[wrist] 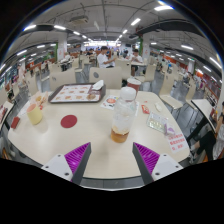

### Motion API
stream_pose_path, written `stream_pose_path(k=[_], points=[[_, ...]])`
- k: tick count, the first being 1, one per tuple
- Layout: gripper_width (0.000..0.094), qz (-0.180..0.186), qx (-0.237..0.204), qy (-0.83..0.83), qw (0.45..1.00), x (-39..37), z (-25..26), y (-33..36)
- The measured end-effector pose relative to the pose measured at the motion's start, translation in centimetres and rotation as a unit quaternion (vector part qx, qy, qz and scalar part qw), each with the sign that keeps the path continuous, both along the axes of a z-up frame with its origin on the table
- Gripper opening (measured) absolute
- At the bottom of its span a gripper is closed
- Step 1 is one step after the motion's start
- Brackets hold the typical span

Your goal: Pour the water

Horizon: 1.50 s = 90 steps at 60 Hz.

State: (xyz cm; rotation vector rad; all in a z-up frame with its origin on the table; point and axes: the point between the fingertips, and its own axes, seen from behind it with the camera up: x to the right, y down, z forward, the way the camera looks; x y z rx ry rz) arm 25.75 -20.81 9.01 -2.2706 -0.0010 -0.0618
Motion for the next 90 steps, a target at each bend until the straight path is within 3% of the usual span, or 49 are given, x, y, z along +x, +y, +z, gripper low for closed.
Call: stream_pose_path(k=[18,21,27,41,51,62,74,90], points=[[0.0834,0.013,0.071,0.023,0.997,3.6,-2.5,11.2],[0.0781,0.014,0.083,0.025,0.996,3.6,-2.8,12.5],[0.0555,0.013,0.093,0.014,0.995,3.8,-3.3,14.0],[0.0420,-0.008,0.106,0.008,0.994,4.0,-3.3,14.7],[0.0419,-0.032,0.098,-0.045,0.994,3.9,-2.4,15.5],[0.0419,-0.035,0.111,-0.200,0.973,1.3,4.1,16.6],[0.0422,0.031,0.120,-0.428,0.895,-7.3,12.7,19.0],[0.0423,0.164,0.132,-0.656,0.725,-22.7,16.4,22.5]])
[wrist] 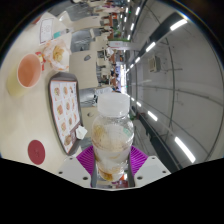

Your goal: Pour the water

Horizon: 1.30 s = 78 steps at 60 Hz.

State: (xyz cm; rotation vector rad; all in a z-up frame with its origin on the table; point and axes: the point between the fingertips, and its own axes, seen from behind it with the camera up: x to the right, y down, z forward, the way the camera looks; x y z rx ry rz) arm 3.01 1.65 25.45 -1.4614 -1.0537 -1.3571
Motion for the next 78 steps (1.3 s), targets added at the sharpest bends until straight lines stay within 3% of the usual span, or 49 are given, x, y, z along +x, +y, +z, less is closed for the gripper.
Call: stream_pose_path(k=[19,32,43,51,59,67,78], points=[[0.0422,0.085,-0.039,-0.281,0.955,-10.2,-4.9,2.1],[0.0420,0.112,-0.065,-0.298,0.946,-11.9,-7.3,1.8],[0.0423,0.077,-0.070,-0.055,0.993,-9.7,-4.9,0.9],[0.0422,0.052,-0.049,0.178,0.981,-7.8,-2.4,0.2],[0.0421,0.012,-0.044,0.388,0.920,-5.0,-2.9,-0.3],[0.0422,-0.035,-0.048,0.540,0.839,-1.6,-7.3,-0.3],[0.0422,-0.069,-0.050,0.650,0.755,1.1,-13.8,-0.3]])
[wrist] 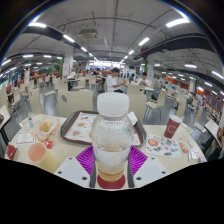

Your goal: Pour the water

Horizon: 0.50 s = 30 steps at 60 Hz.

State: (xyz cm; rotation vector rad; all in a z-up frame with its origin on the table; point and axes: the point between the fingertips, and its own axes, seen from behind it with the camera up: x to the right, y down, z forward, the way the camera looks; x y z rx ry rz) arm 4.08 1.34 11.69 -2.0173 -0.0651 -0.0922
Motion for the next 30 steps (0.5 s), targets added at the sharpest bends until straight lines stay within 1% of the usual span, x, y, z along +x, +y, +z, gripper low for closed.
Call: stream_pose_path(k=[9,10,11,12,15,21,25,27,30], points=[[0.0423,-0.021,-0.024,0.031,0.999,1.4,-5.0,0.0],[0.0441,-0.022,-0.028,0.033,0.999,1.5,-5.6,-0.1],[0.0429,-0.023,-0.023,0.034,0.999,1.9,-5.5,0.1],[0.0427,-0.020,-0.008,0.035,0.999,1.7,-5.3,0.2],[0.0425,-0.018,0.001,0.030,0.999,1.7,-5.4,0.0],[0.0463,-0.027,-0.002,0.033,0.999,1.9,-5.3,-0.1],[0.0543,-0.025,-0.011,0.035,0.999,1.9,-5.3,-0.1],[0.0613,-0.022,-0.021,0.029,0.999,1.9,-5.5,-0.3],[0.0839,-0.016,-0.033,0.021,0.999,1.9,-5.1,-0.8]])
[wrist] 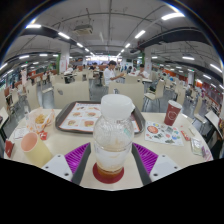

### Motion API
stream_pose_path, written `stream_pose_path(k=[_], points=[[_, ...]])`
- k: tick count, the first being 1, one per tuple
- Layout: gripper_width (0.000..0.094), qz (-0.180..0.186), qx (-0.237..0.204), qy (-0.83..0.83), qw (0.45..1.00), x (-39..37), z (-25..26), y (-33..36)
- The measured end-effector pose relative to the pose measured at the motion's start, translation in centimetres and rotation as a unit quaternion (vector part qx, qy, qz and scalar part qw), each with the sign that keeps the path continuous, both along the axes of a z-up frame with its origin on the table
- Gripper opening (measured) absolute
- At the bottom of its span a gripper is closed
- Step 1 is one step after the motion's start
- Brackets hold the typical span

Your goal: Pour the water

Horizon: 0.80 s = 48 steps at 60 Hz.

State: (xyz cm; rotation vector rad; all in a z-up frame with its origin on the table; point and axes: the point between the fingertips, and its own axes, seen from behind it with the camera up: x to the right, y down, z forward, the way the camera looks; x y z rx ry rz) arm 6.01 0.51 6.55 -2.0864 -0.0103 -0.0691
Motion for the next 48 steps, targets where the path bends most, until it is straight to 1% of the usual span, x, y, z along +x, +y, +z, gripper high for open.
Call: stream_pose_path(k=[1,3,8,11,20,27,37,42,48], points=[[0.0860,0.002,-0.003,-0.002,1.000,0.0,0.2,-0.3],[0.0826,0.003,-0.013,-0.005,1.000,0.1,0.8,-1.2],[0.0854,0.000,-0.035,-0.003,0.999,-0.1,2.9,-4.3],[0.0850,-0.002,-0.052,0.000,0.999,-0.3,4.3,-6.7],[0.0844,-0.004,-0.084,-0.007,0.996,-1.4,8.3,-13.5],[0.0842,-0.013,-0.087,-0.005,0.996,-2.3,10.5,-17.3],[0.0843,-0.023,-0.076,-0.006,0.997,-2.6,12.5,-19.5],[0.0842,-0.023,-0.068,-0.016,0.997,-2.5,13.1,-20.2],[0.0844,-0.014,-0.074,-0.027,0.997,-2.6,13.0,-20.7]])
